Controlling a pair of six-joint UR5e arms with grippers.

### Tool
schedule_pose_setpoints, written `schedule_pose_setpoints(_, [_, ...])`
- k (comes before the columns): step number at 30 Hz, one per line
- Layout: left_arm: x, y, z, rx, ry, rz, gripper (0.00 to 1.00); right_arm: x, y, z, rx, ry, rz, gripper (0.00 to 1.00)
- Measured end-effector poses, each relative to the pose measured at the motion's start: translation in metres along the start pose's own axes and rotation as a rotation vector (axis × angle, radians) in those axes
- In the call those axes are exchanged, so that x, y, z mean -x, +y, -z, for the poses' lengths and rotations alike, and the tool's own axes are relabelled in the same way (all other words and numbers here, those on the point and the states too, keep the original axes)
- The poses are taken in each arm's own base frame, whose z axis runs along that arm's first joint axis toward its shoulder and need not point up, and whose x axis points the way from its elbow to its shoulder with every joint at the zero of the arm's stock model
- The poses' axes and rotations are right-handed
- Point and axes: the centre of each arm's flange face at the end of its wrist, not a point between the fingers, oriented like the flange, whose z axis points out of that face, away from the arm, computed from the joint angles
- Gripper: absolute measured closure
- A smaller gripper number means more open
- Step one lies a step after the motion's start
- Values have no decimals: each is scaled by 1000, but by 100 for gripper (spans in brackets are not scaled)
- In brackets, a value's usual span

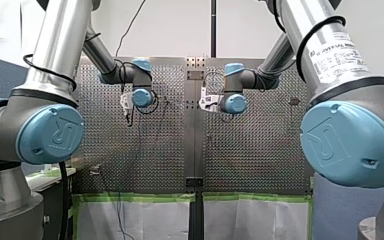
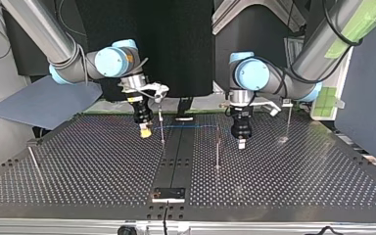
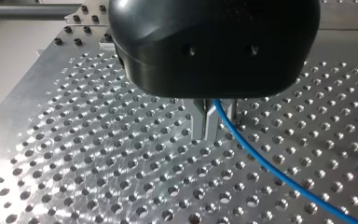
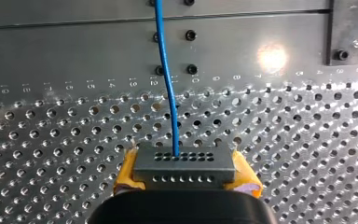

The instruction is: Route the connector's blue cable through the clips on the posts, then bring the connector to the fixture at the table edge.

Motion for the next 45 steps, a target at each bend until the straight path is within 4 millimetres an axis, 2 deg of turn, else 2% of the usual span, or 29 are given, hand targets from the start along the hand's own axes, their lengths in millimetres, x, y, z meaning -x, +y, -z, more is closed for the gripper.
schedule_pose_setpoints(6, [-5,4,-15,-10,10,14,100,-3,1,-7,1,3,0,100])
schedule_pose_setpoints(14, [-2,13,-28,-9,-1,40,100,-9,8,-16,10,15,0,100])
schedule_pose_setpoints(23, [-1,24,-36,-18,-5,56,100,3,18,-27,20,0,0,100])
schedule_pose_setpoints(30, [-19,24,-48,-39,24,55,100,8,22,-38,17,-1,0,100])
schedule_pose_setpoints(45, [-22,32,-56,-26,25,74,100,-13,35,-62,3,44,3,100])
